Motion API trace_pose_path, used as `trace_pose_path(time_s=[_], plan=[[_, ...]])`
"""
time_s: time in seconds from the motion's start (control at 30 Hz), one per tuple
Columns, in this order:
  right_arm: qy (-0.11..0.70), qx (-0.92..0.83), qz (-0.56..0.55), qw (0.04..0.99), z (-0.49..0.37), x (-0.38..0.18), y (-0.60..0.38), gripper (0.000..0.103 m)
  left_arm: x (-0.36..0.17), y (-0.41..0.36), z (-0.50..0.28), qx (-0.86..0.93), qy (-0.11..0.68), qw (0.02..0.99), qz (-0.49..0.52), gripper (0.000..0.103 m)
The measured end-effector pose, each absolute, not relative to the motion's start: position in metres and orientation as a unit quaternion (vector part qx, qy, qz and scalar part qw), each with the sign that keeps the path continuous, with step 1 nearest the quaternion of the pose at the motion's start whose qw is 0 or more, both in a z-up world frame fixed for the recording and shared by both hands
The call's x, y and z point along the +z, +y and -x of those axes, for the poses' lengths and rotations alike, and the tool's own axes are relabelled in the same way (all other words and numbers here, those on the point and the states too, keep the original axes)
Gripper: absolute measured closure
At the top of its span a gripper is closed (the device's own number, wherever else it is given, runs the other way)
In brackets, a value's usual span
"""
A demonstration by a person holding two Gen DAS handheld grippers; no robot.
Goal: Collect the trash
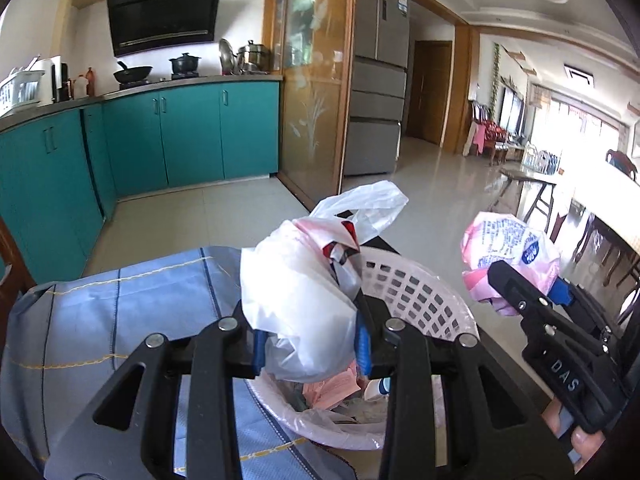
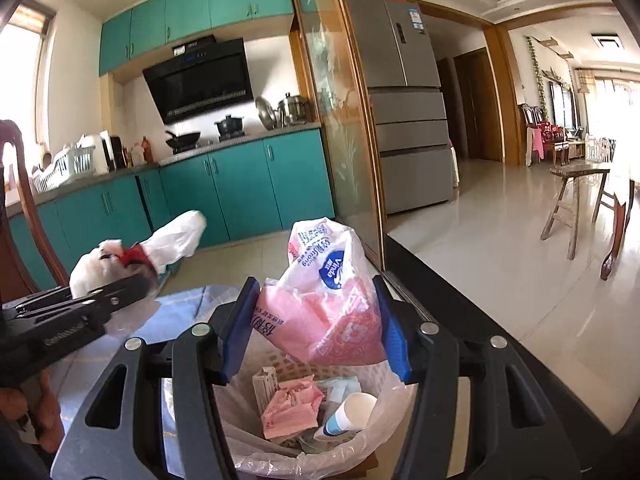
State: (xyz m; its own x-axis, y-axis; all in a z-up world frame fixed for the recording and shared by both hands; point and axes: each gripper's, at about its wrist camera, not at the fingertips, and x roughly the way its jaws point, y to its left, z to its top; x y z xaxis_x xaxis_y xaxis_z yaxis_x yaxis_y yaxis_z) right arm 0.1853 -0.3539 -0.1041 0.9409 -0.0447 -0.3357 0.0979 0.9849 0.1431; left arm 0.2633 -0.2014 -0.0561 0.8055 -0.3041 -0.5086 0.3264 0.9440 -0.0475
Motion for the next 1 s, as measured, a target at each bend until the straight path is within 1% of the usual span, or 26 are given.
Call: trace_pose_path(time_s=[0.2,0.23,0.27,0.3,0.33,0.37,0.53,0.63,0.67,0.7,0.73,0.77,0.8,0.87,1.0], plan=[[0.189,-0.033,-0.071,0.979,-0.195,-0.107,-0.354,0.047,-0.080,-0.205,-0.279,-0.170,0.292,0.941,-0.021,0.063],[0.192,-0.033,-0.073,0.978,-0.196,-0.108,-0.354,0.047,-0.083,-0.204,-0.279,-0.171,0.293,0.940,-0.019,0.058],[0.196,-0.032,-0.075,0.977,-0.198,-0.109,-0.355,0.047,-0.086,-0.204,-0.281,-0.173,0.295,0.940,-0.017,0.047],[0.199,-0.031,-0.075,0.977,-0.200,-0.108,-0.355,0.047,-0.087,-0.203,-0.282,-0.170,0.293,0.941,-0.018,0.040],[0.204,-0.026,-0.076,0.976,-0.202,-0.109,-0.354,0.047,-0.087,-0.201,-0.281,-0.165,0.289,0.943,-0.020,0.029],[0.210,-0.019,-0.076,0.975,-0.205,-0.111,-0.353,0.046,-0.087,-0.199,-0.280,-0.157,0.282,0.946,-0.023,0.025],[0.227,-0.001,-0.058,0.972,-0.218,-0.116,-0.339,0.044,-0.080,-0.168,-0.277,-0.125,0.281,0.952,-0.004,0.024],[0.271,0.006,-0.050,0.961,-0.239,-0.127,-0.331,0.041,-0.077,-0.146,-0.268,-0.100,0.280,0.955,0.009,0.020],[0.283,0.003,-0.045,0.958,-0.244,-0.131,-0.327,0.037,-0.076,-0.137,-0.263,-0.091,0.279,0.956,0.013,0.018],[0.285,-0.001,-0.040,0.958,-0.244,-0.131,-0.324,0.027,-0.074,-0.131,-0.258,-0.085,0.278,0.957,0.015,0.017],[0.282,-0.004,-0.033,0.959,-0.243,-0.131,-0.320,0.022,-0.072,-0.122,-0.249,-0.077,0.274,0.959,0.014,0.015],[0.275,-0.007,-0.024,0.961,-0.240,-0.130,-0.318,0.013,-0.070,-0.117,-0.244,-0.072,0.271,0.960,0.011,0.013],[0.262,-0.010,-0.013,0.965,-0.233,-0.128,-0.313,0.009,-0.068,-0.110,-0.234,-0.060,0.266,0.962,0.003,0.012],[0.241,-0.009,0.003,0.971,-0.224,-0.125,-0.307,0.006,-0.063,-0.098,-0.217,-0.040,0.253,0.966,-0.011,0.007],[0.192,-0.019,0.036,0.981,-0.189,-0.117,-0.294,0.004,-0.049,-0.074,-0.177,-0.011,0.230,0.973,-0.024,0.003]])
